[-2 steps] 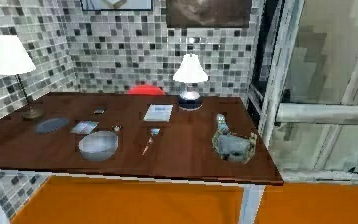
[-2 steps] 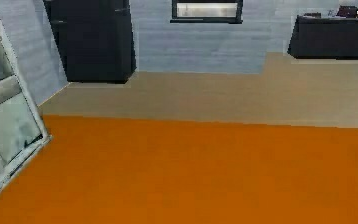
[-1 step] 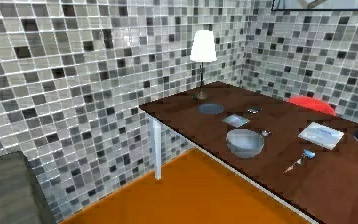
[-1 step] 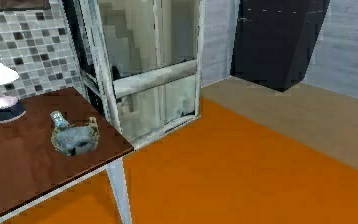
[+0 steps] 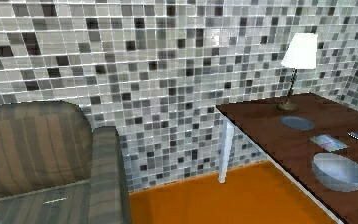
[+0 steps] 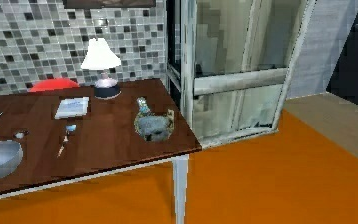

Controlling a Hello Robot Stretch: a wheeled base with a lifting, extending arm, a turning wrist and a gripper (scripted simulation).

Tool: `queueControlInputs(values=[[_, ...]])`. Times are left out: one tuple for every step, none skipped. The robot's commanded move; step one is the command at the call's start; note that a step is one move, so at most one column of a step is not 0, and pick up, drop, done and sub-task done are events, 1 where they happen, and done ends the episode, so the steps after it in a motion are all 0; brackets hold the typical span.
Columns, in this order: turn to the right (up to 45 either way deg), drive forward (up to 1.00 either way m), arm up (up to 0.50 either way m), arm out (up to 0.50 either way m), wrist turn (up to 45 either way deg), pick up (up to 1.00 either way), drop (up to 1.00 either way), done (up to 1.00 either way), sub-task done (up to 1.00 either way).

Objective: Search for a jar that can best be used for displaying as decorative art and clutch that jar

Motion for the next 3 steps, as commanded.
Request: queueControlInputs(values=[[0.0, 0.0, 0.5, 0.0, 0.0, 0.0, 0.0, 0.0, 0.0], [0.0, 0.0, 0.38, 0.0, 0.0, 0.0, 0.0, 0.0, 0.0], [0.0, 0.0, 0.0, 0.5, 0.0, 0.0, 0.0, 0.0, 0.0]])
